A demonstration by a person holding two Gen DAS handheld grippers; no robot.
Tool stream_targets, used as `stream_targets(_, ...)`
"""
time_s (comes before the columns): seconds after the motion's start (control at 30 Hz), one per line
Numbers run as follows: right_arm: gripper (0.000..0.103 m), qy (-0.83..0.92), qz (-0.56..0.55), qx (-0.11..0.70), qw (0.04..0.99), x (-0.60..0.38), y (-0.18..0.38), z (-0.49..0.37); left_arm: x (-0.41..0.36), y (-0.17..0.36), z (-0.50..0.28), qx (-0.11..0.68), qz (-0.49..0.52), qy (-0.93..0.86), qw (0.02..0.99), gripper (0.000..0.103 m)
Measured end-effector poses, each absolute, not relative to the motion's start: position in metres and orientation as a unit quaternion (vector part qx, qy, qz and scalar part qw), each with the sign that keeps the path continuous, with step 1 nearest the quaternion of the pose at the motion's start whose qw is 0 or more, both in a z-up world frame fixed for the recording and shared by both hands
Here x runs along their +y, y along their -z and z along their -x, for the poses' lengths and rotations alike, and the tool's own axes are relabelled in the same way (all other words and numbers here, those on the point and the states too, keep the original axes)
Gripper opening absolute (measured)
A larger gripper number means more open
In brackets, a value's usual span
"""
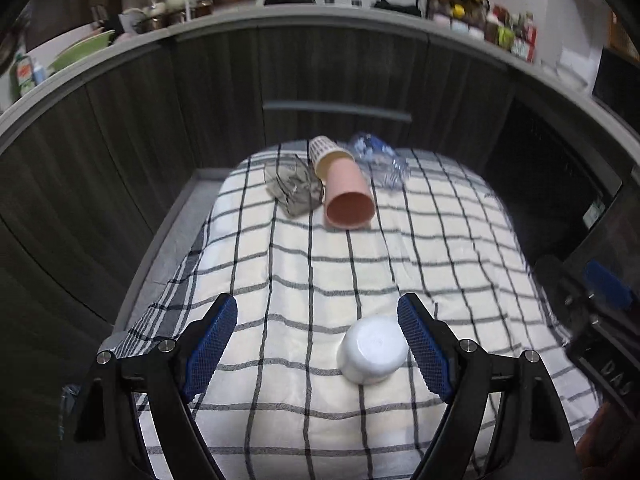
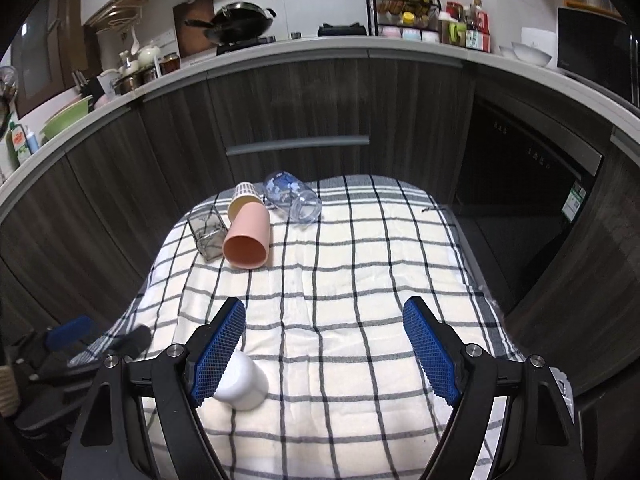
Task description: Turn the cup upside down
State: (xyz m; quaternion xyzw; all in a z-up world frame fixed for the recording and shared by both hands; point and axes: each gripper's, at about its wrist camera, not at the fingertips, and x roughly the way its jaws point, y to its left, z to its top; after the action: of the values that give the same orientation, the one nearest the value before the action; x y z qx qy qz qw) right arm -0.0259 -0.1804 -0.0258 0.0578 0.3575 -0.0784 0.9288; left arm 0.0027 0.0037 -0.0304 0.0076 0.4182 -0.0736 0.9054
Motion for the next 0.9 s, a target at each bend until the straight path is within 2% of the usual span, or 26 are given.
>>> stream_targets(0.27,0.081,0.071,-0.041,0.355,0.931,-0.168,0.033,0.029,0.017,0.03,0.009,0.401,0.014,0.072,0.913,0.083)
stream_targets(0.9,0.081,0.068,-0.033,0.287,0.955,-0.162,0.012,0.046,0.024,0.013,0.022,0.345,0.011,0.042,0.938,0.083)
